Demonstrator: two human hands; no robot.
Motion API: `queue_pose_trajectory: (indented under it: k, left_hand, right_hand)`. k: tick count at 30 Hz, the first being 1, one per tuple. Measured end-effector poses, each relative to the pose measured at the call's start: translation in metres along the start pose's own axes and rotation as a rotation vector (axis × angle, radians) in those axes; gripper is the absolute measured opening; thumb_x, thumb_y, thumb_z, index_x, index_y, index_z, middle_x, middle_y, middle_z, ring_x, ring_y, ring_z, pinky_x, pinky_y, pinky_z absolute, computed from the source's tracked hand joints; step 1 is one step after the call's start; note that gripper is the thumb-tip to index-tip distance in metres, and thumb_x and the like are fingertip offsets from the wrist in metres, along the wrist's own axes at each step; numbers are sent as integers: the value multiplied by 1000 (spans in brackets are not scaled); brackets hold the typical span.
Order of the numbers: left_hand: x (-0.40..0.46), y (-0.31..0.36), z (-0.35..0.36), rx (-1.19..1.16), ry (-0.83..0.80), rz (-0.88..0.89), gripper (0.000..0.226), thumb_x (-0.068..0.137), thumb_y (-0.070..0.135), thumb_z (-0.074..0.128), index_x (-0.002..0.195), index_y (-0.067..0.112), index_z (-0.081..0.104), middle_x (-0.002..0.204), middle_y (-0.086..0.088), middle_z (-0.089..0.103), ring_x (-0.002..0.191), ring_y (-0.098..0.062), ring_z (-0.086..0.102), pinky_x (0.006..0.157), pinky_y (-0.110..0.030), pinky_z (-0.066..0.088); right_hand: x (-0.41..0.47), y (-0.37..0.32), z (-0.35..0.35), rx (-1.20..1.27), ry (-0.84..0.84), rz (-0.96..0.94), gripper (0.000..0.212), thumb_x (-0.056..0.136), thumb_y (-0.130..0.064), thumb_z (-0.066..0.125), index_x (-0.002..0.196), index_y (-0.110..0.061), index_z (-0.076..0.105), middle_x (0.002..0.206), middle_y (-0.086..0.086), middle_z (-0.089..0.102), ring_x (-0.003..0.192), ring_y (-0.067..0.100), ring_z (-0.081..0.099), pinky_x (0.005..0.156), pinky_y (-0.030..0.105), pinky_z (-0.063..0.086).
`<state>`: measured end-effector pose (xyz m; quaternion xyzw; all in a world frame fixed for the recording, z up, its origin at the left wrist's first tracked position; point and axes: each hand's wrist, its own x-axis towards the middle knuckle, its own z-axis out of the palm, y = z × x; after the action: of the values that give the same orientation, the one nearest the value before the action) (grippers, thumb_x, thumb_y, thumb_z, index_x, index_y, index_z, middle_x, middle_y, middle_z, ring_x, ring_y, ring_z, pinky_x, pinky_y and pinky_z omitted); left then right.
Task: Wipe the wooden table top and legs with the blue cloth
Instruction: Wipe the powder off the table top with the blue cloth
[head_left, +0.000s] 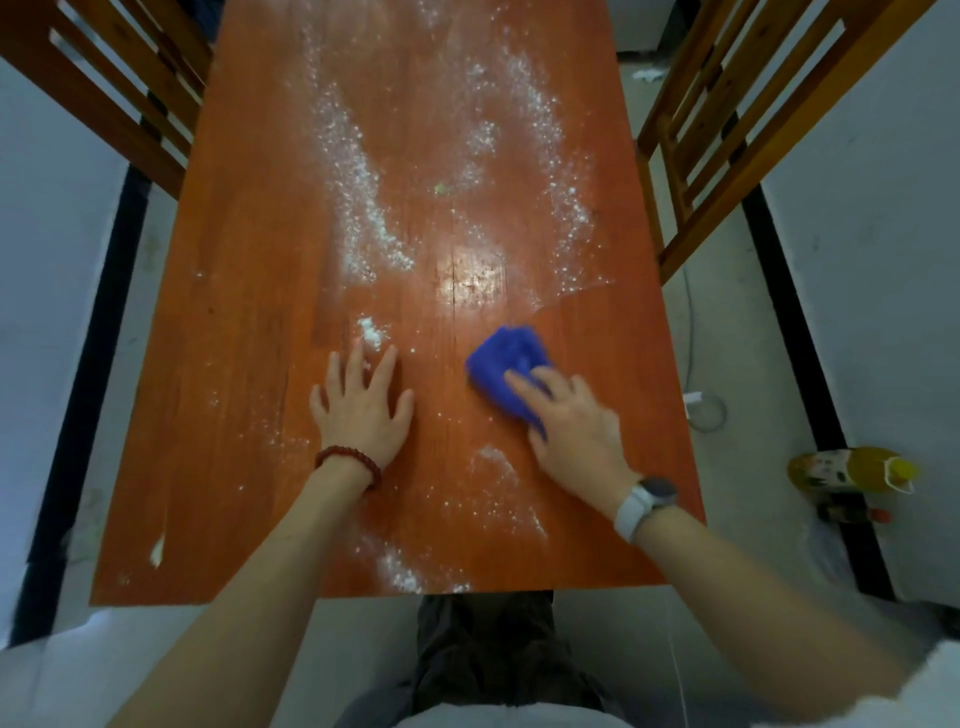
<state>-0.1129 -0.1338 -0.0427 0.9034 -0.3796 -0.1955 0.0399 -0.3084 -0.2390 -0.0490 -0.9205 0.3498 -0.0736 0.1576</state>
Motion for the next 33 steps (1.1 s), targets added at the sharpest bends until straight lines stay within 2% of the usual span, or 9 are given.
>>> queue_pose_trajectory:
  k: [2, 5, 9, 12, 15, 20, 25, 28, 33]
  left_hand:
    - [4, -8, 3, 20, -11, -22, 55, 92, 47, 35, 142, 37, 16, 155, 2, 1, 142, -23, -4, 114, -51, 3]
    - [5, -14, 8, 42, 12, -10, 54, 91, 50, 33, 141, 39, 17, 155, 3, 4, 142, -22, -2, 113, -50, 3]
    - [4, -14, 9, 16, 45, -14, 53, 90, 50, 34, 140, 40, 20, 155, 5, 6, 142, -21, -2, 113, -49, 2]
    - [4, -15, 9, 21, 43, -14, 53, 90, 50, 35, 140, 42, 20, 155, 6, 6, 142, -20, -2, 113, -48, 3]
    - [6, -17, 7, 22, 42, -4, 52, 90, 49, 36, 139, 42, 22, 155, 5, 9, 142, -20, 1, 113, -47, 4]
    - [8, -22, 5, -9, 48, -6, 47, 95, 31, 35, 139, 41, 23, 154, 7, 14, 141, -18, 5, 112, -45, 8]
    - [9, -26, 3, -19, 40, 6, 42, 97, 33, 30, 138, 43, 26, 153, 9, 14, 141, -16, 5, 110, -42, 7]
    - [9, -27, 4, -46, 31, -5, 42, 95, 38, 32, 137, 44, 28, 153, 11, 12, 141, -15, 2, 110, -43, 6]
    - [9, -34, 0, -91, 16, 40, 43, 94, 37, 37, 137, 41, 31, 153, 10, 15, 141, -15, 5, 110, -43, 6]
  right_hand:
    - [-13, -6, -7, 242, -94, -57, 55, 73, -14, 55, 126, -28, 54, 119, 2, 58, 98, 27, 57, 65, 35, 52]
    - [6, 22, -26, 393, 107, 59, 54, 74, -13, 46, 127, -20, 54, 118, 11, 58, 106, 30, 56, 88, 41, 49]
    - [65, 72, -42, 210, 371, 425, 50, 83, -9, 49, 132, -17, 47, 125, 15, 51, 110, 32, 51, 87, 43, 45]
    - [95, 73, -35, 26, 214, 642, 51, 87, -13, 47, 137, -22, 39, 137, 11, 40, 118, 32, 43, 83, 44, 44]
    - [92, 34, -19, -72, 82, 378, 55, 84, -14, 51, 136, -26, 38, 138, 6, 38, 112, 30, 43, 79, 39, 46]
    - [41, -25, -2, 281, -186, -115, 51, 80, -15, 53, 128, -33, 49, 128, -2, 50, 110, 22, 50, 77, 38, 51]
    - [79, 36, -25, 286, 195, 168, 49, 77, -14, 48, 125, -21, 55, 120, 12, 54, 105, 32, 53, 84, 41, 47]
    - [92, 51, -23, 52, 210, 438, 49, 81, -9, 50, 129, -20, 51, 129, 15, 47, 106, 37, 47, 80, 45, 45]
    - [45, -24, 13, -53, 73, 67, 54, 68, -11, 64, 119, -26, 58, 117, 6, 58, 88, 33, 54, 57, 32, 48]
